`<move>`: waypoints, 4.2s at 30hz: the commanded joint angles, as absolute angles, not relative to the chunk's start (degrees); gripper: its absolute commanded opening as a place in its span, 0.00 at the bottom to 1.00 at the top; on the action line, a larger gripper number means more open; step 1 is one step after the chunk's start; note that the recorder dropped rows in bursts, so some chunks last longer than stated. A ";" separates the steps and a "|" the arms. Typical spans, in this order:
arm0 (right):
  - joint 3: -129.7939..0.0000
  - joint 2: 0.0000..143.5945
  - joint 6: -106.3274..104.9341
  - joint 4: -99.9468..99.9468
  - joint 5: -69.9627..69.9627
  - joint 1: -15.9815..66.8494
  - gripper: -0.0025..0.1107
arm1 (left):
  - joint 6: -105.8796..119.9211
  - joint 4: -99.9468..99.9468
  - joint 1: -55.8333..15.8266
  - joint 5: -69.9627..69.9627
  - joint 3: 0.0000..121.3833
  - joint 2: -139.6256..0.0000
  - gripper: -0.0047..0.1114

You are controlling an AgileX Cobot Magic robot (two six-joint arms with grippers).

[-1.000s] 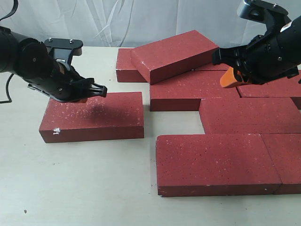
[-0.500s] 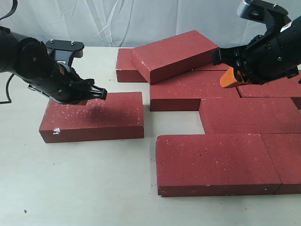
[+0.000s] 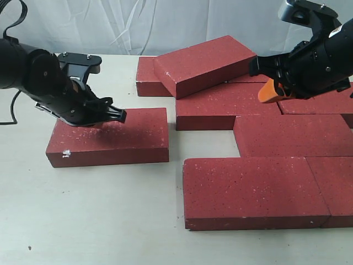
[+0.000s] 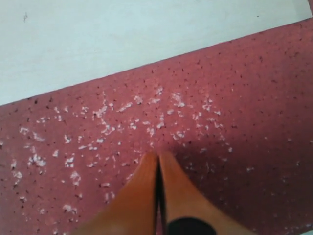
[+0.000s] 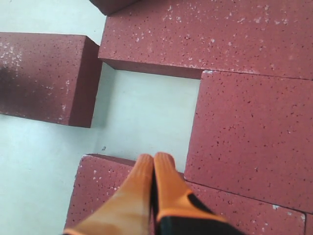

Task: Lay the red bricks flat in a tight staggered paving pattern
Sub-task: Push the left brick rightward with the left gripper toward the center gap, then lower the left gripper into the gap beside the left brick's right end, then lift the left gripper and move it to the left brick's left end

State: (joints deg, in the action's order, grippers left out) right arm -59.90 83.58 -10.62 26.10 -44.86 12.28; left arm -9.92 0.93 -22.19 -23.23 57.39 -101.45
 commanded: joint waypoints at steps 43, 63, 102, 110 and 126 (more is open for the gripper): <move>-60.12 83.56 -10.90 26.06 -44.47 12.16 0.02 | 21.27 32.37 -21.01 -28.03 57.15 -103.75 0.04; -60.12 83.56 -10.90 25.13 -44.83 12.16 0.02 | 43.82 34.51 -21.52 -43.69 58.78 -94.08 0.04; -60.12 83.56 -10.90 25.13 -44.39 12.16 0.02 | 49.11 33.92 -32.60 -34.37 57.95 -106.05 0.04; -60.12 83.56 -10.90 25.13 -44.39 12.16 0.02 | 49.11 35.94 -32.60 -33.89 57.95 -106.05 0.04; -60.12 83.56 -10.90 25.01 -44.28 12.16 0.02 | 48.63 36.34 -32.60 -40.21 62.07 -105.85 0.04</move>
State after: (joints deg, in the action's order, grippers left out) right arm -59.90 83.58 -10.73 25.62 -44.62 12.28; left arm 49.06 36.05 -32.20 -38.88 61.03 -105.97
